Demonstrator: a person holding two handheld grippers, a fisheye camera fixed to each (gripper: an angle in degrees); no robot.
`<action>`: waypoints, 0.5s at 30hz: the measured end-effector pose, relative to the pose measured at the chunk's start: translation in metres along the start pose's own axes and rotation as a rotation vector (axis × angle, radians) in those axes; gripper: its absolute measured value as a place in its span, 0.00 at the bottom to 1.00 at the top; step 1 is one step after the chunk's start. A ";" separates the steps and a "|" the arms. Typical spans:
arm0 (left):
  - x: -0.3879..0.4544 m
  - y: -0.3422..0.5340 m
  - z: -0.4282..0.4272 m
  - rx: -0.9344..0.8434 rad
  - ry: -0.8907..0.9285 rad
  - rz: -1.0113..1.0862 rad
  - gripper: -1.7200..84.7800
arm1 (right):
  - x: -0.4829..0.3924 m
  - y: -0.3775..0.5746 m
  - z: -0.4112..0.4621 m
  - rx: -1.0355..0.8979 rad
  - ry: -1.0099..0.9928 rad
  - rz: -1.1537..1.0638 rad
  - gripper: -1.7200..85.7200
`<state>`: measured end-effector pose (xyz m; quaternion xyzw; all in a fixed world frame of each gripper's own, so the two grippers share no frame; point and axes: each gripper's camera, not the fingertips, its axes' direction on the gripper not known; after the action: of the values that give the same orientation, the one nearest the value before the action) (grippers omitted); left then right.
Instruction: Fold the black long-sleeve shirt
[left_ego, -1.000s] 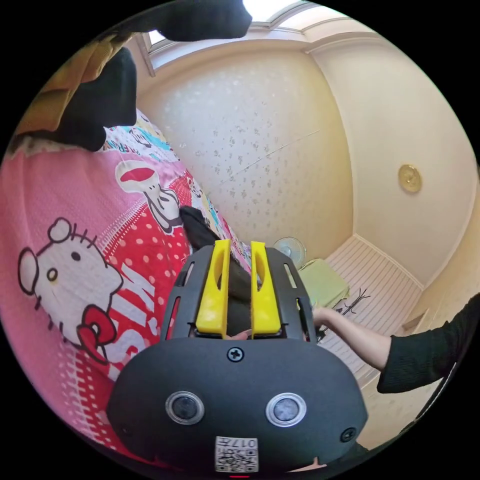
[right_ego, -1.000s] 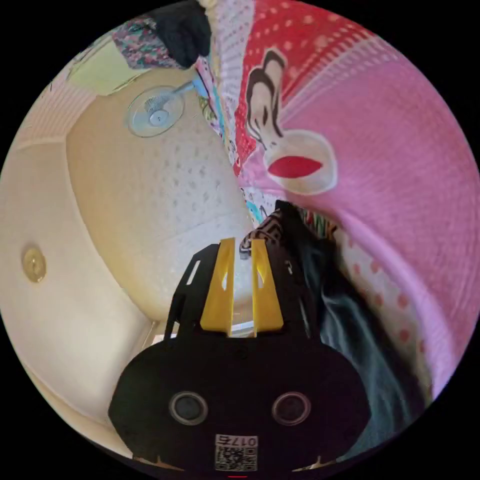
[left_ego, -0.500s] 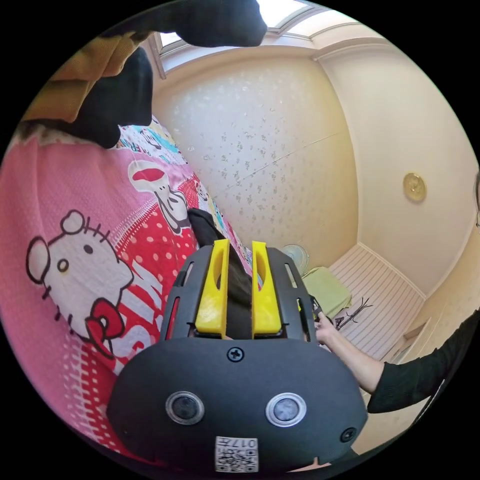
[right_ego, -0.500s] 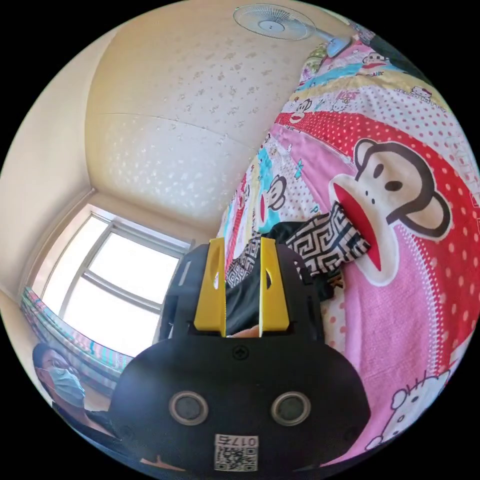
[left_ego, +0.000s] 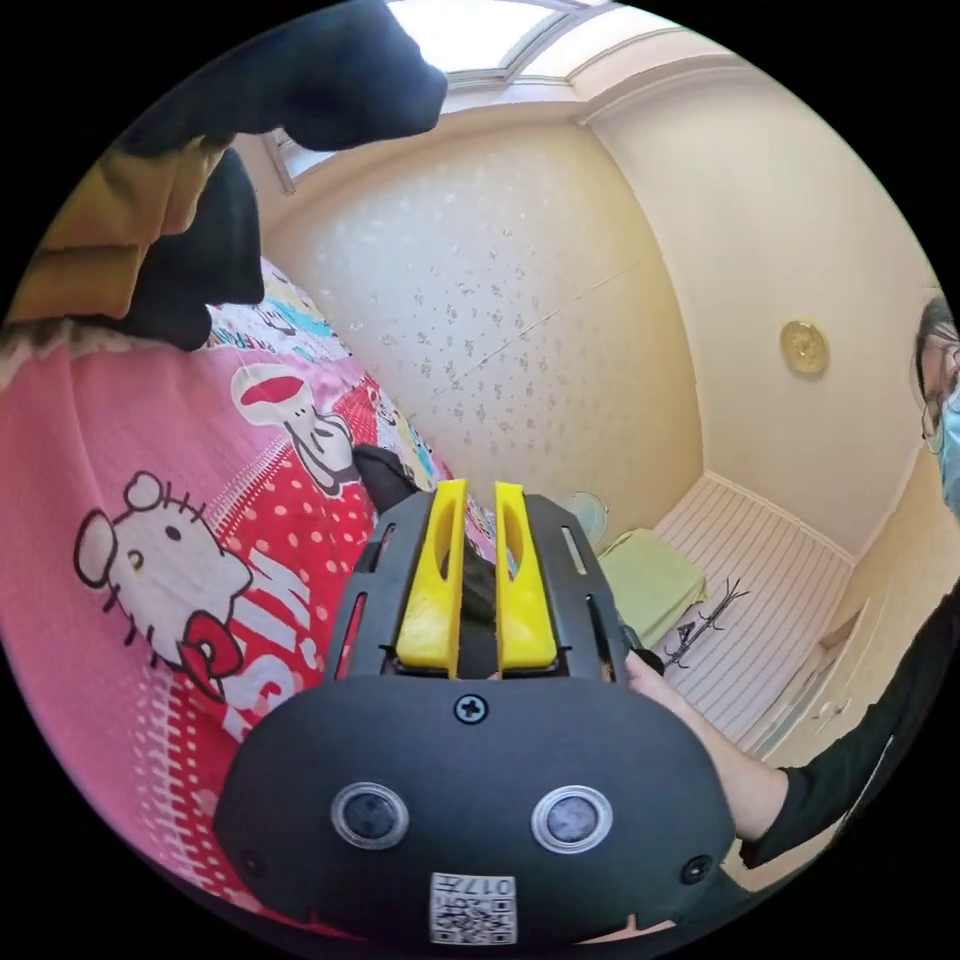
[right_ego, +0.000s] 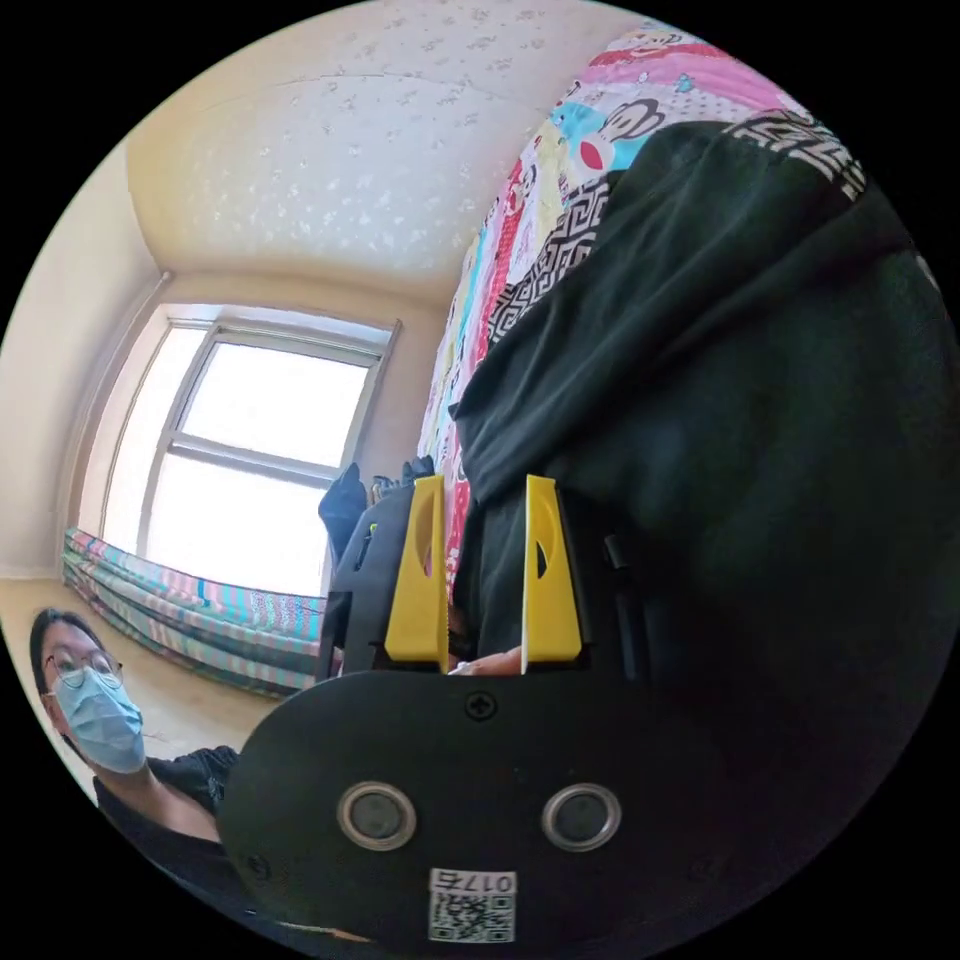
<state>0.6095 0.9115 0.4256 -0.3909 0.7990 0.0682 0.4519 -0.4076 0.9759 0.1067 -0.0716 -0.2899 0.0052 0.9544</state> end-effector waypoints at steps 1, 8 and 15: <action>0.006 -0.010 0.009 -0.119 -0.020 -0.043 0.08 | 0.001 -0.001 0.004 -0.005 0.010 0.021 0.16; 0.077 -0.022 0.045 -0.393 -0.220 0.153 0.12 | -0.002 -0.017 0.015 0.031 -0.021 0.126 0.14; 0.130 -0.016 0.115 -0.533 -0.339 0.357 0.12 | -0.009 -0.031 0.004 0.017 -0.038 0.185 0.08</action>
<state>0.6603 0.8803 0.2623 -0.3325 0.7226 0.4159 0.4409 -0.4183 0.9453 0.1095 -0.0901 -0.2999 0.0972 0.9447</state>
